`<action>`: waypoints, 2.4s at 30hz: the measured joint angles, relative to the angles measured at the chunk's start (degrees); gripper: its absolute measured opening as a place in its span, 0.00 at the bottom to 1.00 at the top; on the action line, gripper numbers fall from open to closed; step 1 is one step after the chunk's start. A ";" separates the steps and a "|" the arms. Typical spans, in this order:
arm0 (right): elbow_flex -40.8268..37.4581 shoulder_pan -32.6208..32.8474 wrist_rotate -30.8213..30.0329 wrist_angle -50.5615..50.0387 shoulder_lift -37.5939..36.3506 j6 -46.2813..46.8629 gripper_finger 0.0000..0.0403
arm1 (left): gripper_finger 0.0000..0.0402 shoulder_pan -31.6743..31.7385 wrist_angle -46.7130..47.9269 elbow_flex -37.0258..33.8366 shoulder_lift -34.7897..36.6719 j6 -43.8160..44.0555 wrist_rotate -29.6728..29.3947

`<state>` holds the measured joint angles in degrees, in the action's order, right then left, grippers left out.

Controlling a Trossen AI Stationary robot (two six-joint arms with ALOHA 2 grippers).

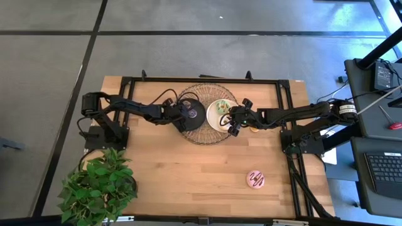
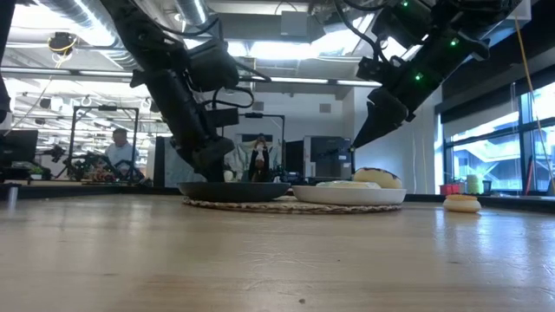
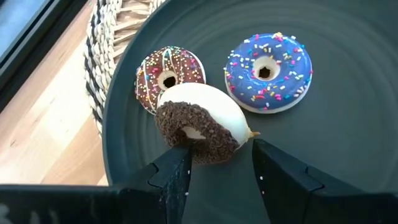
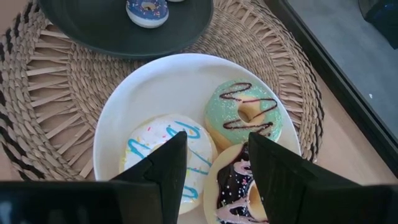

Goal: Pick & Place donuts
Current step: Put the small black donut on the black plate, then put the big purple donut on the white plate

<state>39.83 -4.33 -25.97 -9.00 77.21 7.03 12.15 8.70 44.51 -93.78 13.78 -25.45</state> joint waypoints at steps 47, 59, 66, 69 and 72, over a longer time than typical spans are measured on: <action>0.00 0.01 -0.01 -0.04 0.00 0.00 0.43 | 0.41 4.71 3.68 5.46 -0.18 4.34 -0.32; 0.00 -0.01 -0.01 -0.03 0.00 -0.02 0.43 | 0.41 4.37 3.73 5.46 -3.97 6.05 -1.61; -0.02 -0.01 0.01 -0.04 0.00 -0.09 0.43 | 0.40 4.34 3.15 5.46 -0.12 5.12 -1.37; 0.00 0.01 0.01 -0.79 0.00 -0.22 0.43 | 0.40 4.28 3.27 5.46 2.32 4.95 -1.13; 0.75 0.01 0.05 -7.56 -0.69 2.27 0.43 | 0.40 3.54 3.02 5.46 4.76 3.12 0.00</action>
<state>40.58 -4.32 -25.92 -16.56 76.52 9.30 15.69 11.72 49.98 -89.02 16.90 -25.45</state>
